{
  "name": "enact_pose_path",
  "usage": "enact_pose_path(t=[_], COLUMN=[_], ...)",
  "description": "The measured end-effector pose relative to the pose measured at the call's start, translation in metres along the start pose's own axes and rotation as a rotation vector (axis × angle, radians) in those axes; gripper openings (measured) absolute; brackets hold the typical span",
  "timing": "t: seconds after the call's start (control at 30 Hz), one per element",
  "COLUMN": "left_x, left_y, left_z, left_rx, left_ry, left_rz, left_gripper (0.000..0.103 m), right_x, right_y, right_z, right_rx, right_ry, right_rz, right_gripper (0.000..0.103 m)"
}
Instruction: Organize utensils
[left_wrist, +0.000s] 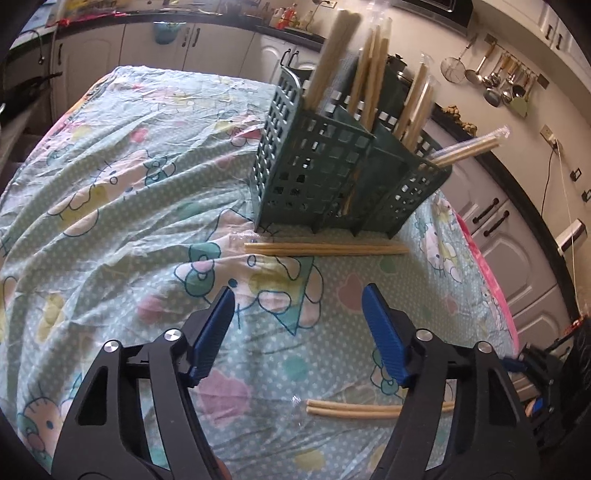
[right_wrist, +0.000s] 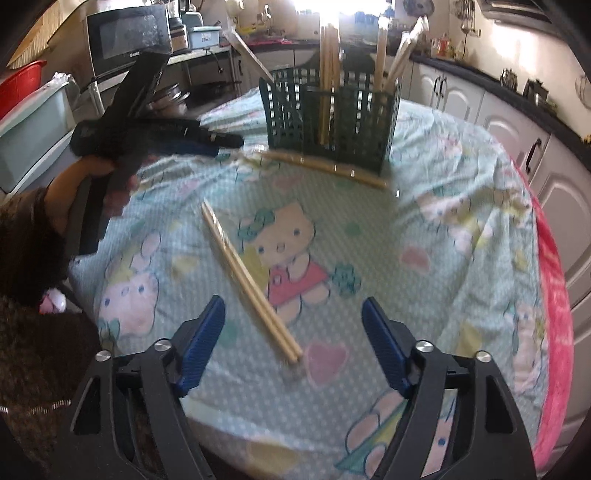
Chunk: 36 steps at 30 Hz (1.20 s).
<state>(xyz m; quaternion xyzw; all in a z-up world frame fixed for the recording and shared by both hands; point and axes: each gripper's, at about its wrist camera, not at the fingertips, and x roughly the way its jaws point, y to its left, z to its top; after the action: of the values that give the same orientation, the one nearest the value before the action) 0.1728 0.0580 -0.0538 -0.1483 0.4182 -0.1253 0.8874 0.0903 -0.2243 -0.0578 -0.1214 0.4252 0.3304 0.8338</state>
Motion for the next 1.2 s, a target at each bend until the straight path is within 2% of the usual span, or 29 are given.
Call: enact_pose_path(t=[0.13,0.47,0.57,0.63,0.87,1.03,1.2], left_x=[0.007,0.023,0.029,0.033,0.043,0.055,0.057], left_y=[0.004,0.015,0.017,0.016,0.017,0.022,0.026], left_z=[0.005,0.017,0.018,0.02,0.031,0.032,0.033], left_rx=[-0.002,-0.015,-0.015,-0.009,-0.001,0.007,0.025], left_ry=[0.002,0.012,0.023,0.023,0.016,0.036,0.041], left_rz=[0.015,0.005,0.007,-0.001,-0.012,-0.017,-0.045], left_gripper=[0.06,0.06,0.06,0.06,0.059,0.05,0.05], right_x=[0.006,0.016,0.017,0.017,0.006,-0.008,-0.015], right_y=[0.001,0.008,0.004,0.0,-0.017,-0.03,-0.042], right_z=[-0.013,-0.021,-0.02,-0.02,-0.017,-0.01,-0.002], right_rx=[-0.012,-0.063,-0.066,-0.059,-0.018,0.012,0.036], right_ry=[0.037,0.051,0.045,0.041,0.018,-0.021,-0.046], right_rz=[0.01,0.037,0.032,0.037,0.051,0.025,-0.001], right_gripper=[0.055,0.039,0.029,0.017,0.015,0.015,0.014])
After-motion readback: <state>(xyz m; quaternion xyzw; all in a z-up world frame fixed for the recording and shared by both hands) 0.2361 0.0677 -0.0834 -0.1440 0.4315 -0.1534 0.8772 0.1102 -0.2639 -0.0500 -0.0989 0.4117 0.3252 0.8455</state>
